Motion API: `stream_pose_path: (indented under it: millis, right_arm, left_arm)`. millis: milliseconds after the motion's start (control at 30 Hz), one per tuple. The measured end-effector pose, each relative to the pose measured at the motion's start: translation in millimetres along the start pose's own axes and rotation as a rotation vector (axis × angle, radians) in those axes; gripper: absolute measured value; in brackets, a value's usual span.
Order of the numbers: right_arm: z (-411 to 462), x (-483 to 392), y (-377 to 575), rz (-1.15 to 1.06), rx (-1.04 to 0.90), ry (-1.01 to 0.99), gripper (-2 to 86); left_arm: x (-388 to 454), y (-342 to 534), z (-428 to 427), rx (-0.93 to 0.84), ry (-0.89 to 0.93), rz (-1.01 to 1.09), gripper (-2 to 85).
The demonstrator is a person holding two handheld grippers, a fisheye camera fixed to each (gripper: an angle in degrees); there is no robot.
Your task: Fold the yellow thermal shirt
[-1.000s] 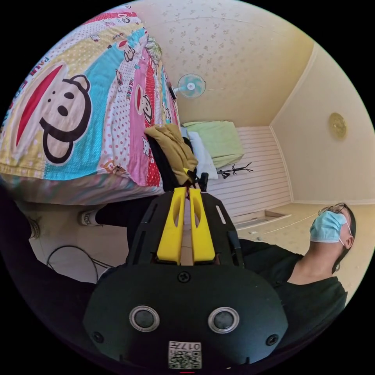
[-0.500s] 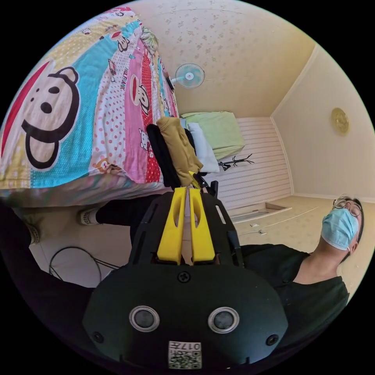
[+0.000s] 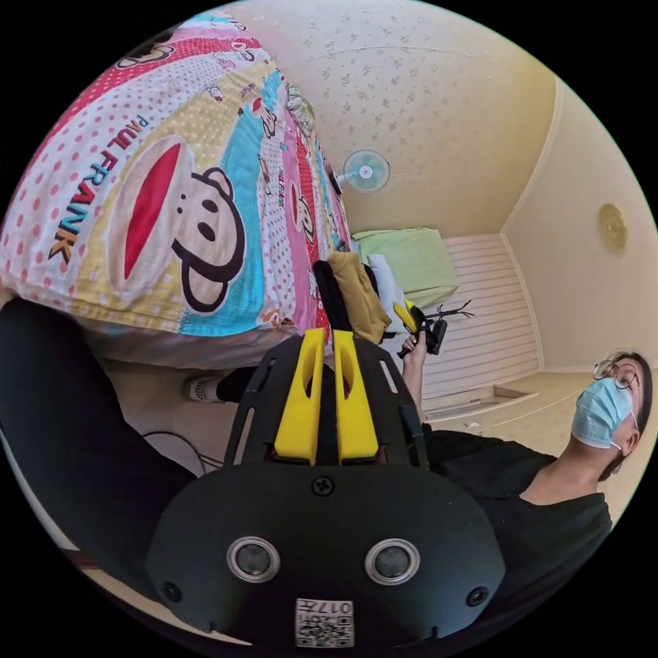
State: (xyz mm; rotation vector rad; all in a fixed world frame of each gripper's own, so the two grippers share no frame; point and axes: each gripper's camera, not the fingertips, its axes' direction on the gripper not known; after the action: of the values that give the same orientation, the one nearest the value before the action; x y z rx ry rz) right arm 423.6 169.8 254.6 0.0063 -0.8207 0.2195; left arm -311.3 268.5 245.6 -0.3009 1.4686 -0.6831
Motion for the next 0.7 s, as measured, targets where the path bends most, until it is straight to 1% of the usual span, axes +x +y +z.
stream_pose_path:
  millis: [100, 167, 233, 300, 367, 433, 467, 500, 533, 567, 600, 633, 700]
  right_arm:
    - [48, 10, -50, -0.003, -0.052, 0.027, 15.8]
    - [100, 23, -70, 0.036, -0.170, 0.034, 16.0]
    - [144, 35, -66, 0.113, -0.278, 0.032, 13.5]
    - [152, 35, -53, 0.145, -0.156, 0.010, 9.5]
    - [122, 24, -41, 0.140, 0.110, -0.017, 5.4]
    - [101, 17, -45, 0.156, 0.245, 0.048, 4.2]
    - [99, 21, -58, 0.195, 0.236, 0.105, 3.8]
    - [101, 25, -66, 0.218, 0.209, 0.130, 3.7]
    - [114, 37, -84, 0.251, 0.122, 0.175, 3.5]
    - [138, 52, -100, 0.271, -0.008, 0.194, 3.5]
    - [151, 59, -106, 0.285, -0.077, 0.180, 3.5]
    - [171, 68, -115, 0.304, -0.164, 0.112, 3.7]
    - [177, 66, -126, 0.353, -0.198, 0.039, 4.1]
  left_arm:
    - [6, 5, -11, 0.000, -0.002, -0.001, 2.3]
    - [9, 8, -20, 0.009, -0.016, 0.003, 2.3]
    - [7, 10, -35, 0.032, -0.039, -0.016, 2.2]
    - [2, 12, -49, 0.054, -0.020, -0.051, 2.2]
    - [0, 14, -65, 0.084, 0.007, -0.063, 2.0]
    - [1, 15, -85, 0.093, -0.031, -0.063, 1.5]
    - [1, 15, -89, 0.089, -0.047, -0.063, 1.5]
    - [1, 14, -97, 0.078, -0.076, -0.065, 1.3]
    - [0, 12, -103, 0.063, -0.092, -0.069, 1.1]
    - [0, 11, -106, 0.055, -0.094, -0.071, 1.1]
    - [-2, 9, -110, 0.035, -0.092, -0.078, 1.0]
    - [-4, 4, -114, 0.009, -0.081, -0.089, 1.0]
    - [-7, -5, -119, -0.050, -0.053, -0.095, 1.1]
